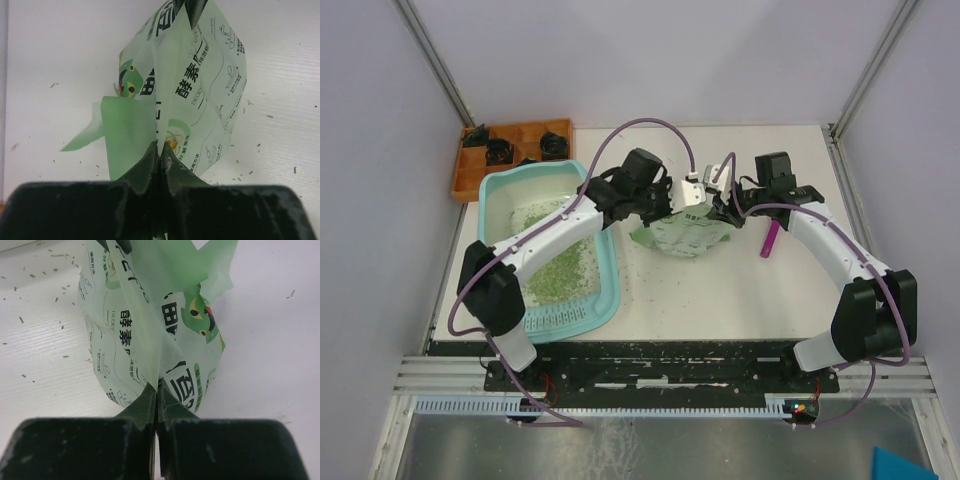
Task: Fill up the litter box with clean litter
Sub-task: Close the cat litter bag at the center of the board.
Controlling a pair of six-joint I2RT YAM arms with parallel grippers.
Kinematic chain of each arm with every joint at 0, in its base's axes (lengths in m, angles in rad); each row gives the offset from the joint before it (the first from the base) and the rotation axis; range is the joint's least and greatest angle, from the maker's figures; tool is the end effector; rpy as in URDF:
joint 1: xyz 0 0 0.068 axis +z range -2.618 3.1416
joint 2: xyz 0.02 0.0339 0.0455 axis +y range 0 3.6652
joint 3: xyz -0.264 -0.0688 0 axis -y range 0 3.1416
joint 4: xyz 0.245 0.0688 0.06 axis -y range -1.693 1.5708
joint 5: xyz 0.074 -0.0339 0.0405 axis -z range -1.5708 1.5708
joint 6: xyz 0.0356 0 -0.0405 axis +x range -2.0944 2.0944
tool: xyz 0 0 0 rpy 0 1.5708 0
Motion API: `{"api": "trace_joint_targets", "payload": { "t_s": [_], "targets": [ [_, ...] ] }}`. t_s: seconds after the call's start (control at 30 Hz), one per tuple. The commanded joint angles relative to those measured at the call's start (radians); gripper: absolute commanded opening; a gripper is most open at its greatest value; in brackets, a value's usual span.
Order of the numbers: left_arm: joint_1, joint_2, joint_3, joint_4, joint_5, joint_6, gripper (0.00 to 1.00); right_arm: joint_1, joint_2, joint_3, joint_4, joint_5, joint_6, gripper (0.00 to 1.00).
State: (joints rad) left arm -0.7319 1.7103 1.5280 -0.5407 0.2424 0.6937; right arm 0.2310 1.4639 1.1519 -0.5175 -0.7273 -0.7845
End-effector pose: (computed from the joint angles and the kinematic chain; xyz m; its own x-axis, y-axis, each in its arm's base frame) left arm 0.2844 -0.2669 0.3177 0.1220 0.7248 -0.6781 0.9165 0.1801 0.3573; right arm 0.2977 0.0943 0.2837 -0.0786 -0.5606 -0.8243 -0.9376 0.3226 -0.1300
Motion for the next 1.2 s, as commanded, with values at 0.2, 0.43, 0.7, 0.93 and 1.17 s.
{"api": "trace_joint_targets", "payload": {
  "t_s": [0.2,0.43,0.7,0.93,1.17],
  "targets": [
    [0.031,0.042,0.102,-0.13,-0.158,-0.034,0.03,-0.006,0.016,0.058,-0.025,0.018,-0.018,0.02],
    [0.092,-0.011,0.109,-0.118,-0.219,-0.065,0.03,-0.041,0.053,0.016,-0.055,0.071,-0.082,0.02],
    [0.139,-0.062,0.11,-0.113,-0.239,-0.078,0.03,-0.102,0.082,-0.002,-0.034,0.087,-0.103,0.02],
    [0.14,-0.066,0.119,-0.123,-0.236,-0.079,0.03,-0.164,0.134,0.03,-0.047,0.099,-0.124,0.02],
    [0.139,-0.069,0.121,-0.122,-0.239,-0.08,0.03,-0.254,0.156,0.049,-0.075,0.088,-0.153,0.02]
  ]
}}
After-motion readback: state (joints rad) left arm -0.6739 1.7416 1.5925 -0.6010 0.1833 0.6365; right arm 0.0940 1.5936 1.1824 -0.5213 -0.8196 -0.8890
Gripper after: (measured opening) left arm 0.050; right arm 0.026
